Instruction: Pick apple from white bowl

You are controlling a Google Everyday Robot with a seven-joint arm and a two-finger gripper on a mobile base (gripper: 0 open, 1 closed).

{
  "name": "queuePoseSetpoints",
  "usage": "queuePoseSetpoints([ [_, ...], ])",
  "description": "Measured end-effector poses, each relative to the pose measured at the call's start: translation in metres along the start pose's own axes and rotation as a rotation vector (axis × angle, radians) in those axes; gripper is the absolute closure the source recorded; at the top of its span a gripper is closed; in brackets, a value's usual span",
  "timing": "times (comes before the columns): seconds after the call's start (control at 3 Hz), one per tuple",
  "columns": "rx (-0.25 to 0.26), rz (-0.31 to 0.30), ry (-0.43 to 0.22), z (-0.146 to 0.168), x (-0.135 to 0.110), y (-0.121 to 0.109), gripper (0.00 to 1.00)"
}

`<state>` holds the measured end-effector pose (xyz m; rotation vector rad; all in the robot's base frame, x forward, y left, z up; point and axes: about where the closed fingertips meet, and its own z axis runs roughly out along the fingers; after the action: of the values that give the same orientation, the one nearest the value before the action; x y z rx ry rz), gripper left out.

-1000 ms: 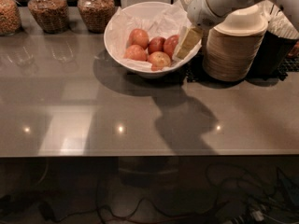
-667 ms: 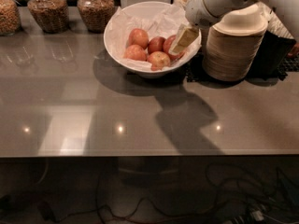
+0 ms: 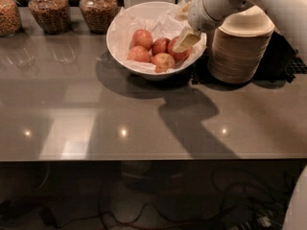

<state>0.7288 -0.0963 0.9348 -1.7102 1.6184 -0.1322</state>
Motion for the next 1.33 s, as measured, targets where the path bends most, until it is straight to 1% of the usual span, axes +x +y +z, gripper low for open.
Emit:
queuePoseSetpoints([
  [0.33, -0.060, -0.025, 0.038, 0.008, 0.009, 0.009, 0.29],
  [0.67, -0.113, -0.050, 0.074, 0.010, 0.016, 0.017, 0.29],
  [1.0, -0.146, -0.053, 0.084, 0.016, 0.022, 0.025, 0.31],
  [1.33, -0.155, -0.033, 0.070, 0.025, 0.025, 0.031, 0.31],
])
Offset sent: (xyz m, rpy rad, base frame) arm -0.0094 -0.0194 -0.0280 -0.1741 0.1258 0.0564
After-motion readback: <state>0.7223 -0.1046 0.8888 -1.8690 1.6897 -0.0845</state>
